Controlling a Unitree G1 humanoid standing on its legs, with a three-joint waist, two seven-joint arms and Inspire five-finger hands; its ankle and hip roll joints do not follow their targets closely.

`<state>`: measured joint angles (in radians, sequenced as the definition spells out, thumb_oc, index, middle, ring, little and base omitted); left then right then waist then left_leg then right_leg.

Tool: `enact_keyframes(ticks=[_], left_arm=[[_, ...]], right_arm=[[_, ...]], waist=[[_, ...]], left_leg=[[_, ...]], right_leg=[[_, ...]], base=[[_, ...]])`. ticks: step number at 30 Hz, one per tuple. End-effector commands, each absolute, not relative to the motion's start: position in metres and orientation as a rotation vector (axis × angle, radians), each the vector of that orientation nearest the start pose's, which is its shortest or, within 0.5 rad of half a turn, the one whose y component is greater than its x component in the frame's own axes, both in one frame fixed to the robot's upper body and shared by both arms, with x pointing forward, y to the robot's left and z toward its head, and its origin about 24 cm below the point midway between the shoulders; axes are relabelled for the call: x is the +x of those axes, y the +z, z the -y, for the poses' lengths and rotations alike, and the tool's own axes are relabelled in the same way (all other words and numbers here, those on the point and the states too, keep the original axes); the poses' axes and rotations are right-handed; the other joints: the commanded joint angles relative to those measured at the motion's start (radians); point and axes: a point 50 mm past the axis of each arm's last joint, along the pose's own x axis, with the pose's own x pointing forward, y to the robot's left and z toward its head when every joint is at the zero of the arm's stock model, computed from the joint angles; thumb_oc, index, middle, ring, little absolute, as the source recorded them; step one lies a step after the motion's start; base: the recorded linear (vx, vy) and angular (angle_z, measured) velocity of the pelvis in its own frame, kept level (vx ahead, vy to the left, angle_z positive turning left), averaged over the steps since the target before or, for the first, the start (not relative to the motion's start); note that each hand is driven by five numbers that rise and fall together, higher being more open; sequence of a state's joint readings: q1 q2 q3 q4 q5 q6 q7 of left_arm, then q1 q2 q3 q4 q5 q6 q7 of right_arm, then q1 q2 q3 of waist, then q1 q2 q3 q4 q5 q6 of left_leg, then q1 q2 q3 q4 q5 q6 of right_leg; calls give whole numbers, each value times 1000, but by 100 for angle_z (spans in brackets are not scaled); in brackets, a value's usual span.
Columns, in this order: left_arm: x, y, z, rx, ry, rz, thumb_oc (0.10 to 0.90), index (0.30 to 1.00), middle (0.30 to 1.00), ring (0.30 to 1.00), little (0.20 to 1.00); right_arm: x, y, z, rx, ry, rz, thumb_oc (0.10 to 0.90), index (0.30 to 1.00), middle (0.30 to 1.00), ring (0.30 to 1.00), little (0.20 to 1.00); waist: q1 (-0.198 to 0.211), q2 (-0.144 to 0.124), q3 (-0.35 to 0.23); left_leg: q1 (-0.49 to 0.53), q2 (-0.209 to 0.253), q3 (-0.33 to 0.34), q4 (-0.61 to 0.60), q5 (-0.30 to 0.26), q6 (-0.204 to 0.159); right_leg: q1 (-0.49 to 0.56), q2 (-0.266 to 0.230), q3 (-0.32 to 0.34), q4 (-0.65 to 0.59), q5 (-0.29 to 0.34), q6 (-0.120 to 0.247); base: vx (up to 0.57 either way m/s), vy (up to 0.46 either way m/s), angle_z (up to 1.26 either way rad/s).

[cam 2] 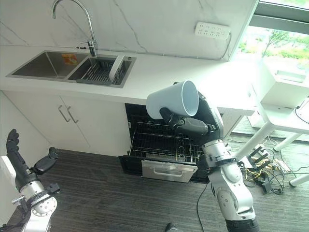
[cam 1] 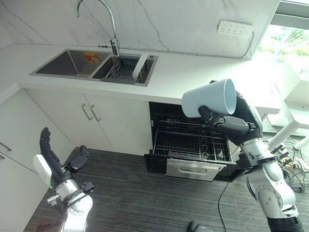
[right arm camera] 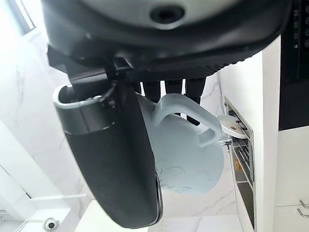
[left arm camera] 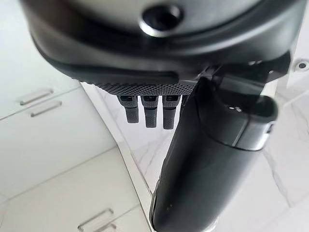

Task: Place the dishes in the dishwasher.

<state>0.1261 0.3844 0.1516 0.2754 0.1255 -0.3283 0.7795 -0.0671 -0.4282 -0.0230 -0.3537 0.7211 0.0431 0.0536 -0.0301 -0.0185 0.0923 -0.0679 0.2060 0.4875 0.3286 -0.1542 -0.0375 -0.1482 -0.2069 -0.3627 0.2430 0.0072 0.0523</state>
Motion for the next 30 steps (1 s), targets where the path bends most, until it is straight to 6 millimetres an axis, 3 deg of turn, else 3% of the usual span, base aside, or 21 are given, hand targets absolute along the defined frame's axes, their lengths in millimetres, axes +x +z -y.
enact_keyframes(ticks=[1,6,11,13,16,24,26,28,30], left_arm=[[212,83,-303,541,825,440,800,900,900,900,900],[220,96,-289,459,640,498,800,900,900,900,900],[228,133,-267,395,404,649,800,900,900,900,900],[230,140,-263,380,360,671,800,900,900,900,900],[236,157,-242,315,174,709,800,900,900,900,900],[240,162,-217,287,-112,650,800,900,900,900,900],[240,163,-214,289,-146,648,800,900,900,900,900],[241,163,-210,294,-174,643,800,900,900,900,900],[239,161,-209,324,-186,631,800,900,900,900,900]], right_arm=[[240,203,198,320,258,648,400,300,300,300,300],[240,202,203,288,204,644,400,300,300,300,300],[241,192,207,241,181,593,400,300,300,300,300],[242,189,208,236,176,579,400,300,300,300,300],[243,179,210,231,167,534,400,300,300,300,300],[242,178,210,212,218,487,400,300,300,300,300],[242,181,212,196,228,481,400,300,300,300,300],[242,184,213,184,241,480,400,300,300,300,300],[243,185,210,176,257,480,400,300,300,300,300]], waist=[[-14,-7,-57],[-18,-8,-54],[-30,-6,-47],[-35,-6,-46],[-49,-7,-43],[-75,9,-40],[-74,12,-33],[-67,8,-22],[-56,17,-19]], left_leg=[[60,-2,-136,-29,-91,-23],[60,-3,-137,-29,-93,-22],[60,0,-134,-29,-92,-20],[61,2,-132,-29,-91,-20],[62,14,-126,-29,-85,-22],[67,77,-100,-29,-57,-62],[69,82,-97,-29,-25,-70],[48,57,-101,-29,0,-53],[22,-4,-168,-29,-23,-33]], right_leg=[[54,4,69,57,-150,64],[52,6,72,57,-149,65],[48,11,79,57,-145,65],[47,13,81,57,-144,65],[44,25,84,57,-146,61],[38,93,110,57,-182,33],[40,107,120,57,-185,25],[30,112,130,57,-169,11],[25,123,170,57,-166,17]], base=[[0,0,0],[0,0,0],[0,0,0],[-9,-62,-1],[-4,-178,-2],[5,-202,-12],[49,-83,-15],[-73,-21,-13],[-14,113,-32]])
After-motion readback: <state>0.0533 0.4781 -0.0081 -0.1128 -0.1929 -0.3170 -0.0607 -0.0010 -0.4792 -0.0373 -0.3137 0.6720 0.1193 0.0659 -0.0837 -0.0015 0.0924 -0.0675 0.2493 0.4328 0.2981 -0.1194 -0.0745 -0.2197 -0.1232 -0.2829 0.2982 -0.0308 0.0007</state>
